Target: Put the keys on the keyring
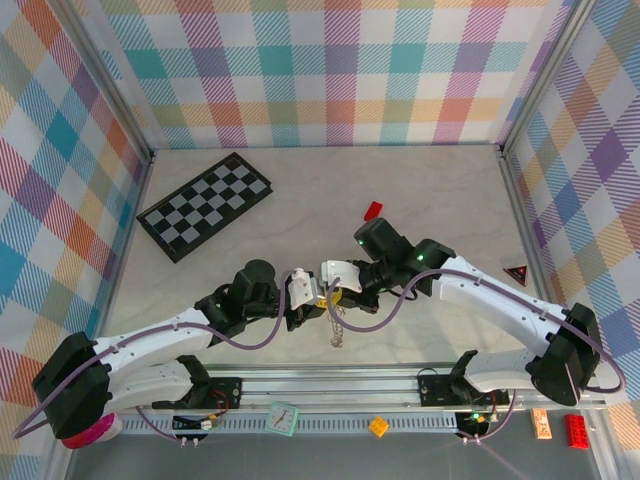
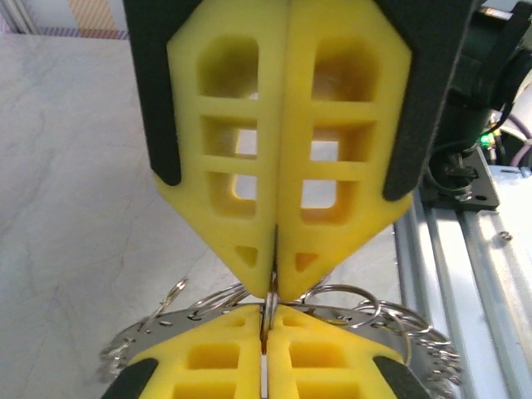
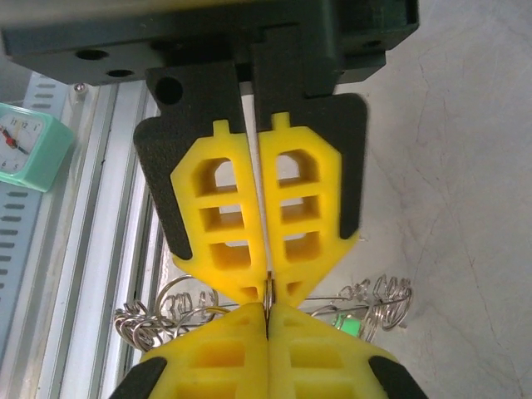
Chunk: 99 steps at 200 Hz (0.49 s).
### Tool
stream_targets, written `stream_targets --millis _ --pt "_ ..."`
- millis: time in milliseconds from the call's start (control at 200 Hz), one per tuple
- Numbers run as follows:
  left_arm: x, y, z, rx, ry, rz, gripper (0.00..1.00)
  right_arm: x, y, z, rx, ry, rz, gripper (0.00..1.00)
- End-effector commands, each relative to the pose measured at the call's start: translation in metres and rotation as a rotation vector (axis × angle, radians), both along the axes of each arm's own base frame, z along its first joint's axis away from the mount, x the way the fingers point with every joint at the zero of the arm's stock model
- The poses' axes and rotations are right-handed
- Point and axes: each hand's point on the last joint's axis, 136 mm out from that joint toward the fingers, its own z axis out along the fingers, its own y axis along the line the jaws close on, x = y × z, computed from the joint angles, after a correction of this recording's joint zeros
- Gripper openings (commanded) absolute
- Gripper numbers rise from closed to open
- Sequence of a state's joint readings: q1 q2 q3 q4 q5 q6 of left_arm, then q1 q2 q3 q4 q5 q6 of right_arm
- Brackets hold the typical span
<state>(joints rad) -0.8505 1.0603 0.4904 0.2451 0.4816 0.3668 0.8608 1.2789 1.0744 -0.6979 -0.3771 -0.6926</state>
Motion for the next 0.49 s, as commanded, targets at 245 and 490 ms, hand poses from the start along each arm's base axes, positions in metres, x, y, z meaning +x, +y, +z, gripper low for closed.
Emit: stream_targets --millis 245,490 --pt "0.005 -0.007 0.013 -0.097 -0.028 0.016 0.00 0.016 -0.012 0.026 0.236 0.162 -0.292 0.34" --pt "0.007 -0.006 0.014 -0.144 -0.043 0.032 0.00 0.005 -0.016 0.016 0.277 0.335 -0.389 0.38"
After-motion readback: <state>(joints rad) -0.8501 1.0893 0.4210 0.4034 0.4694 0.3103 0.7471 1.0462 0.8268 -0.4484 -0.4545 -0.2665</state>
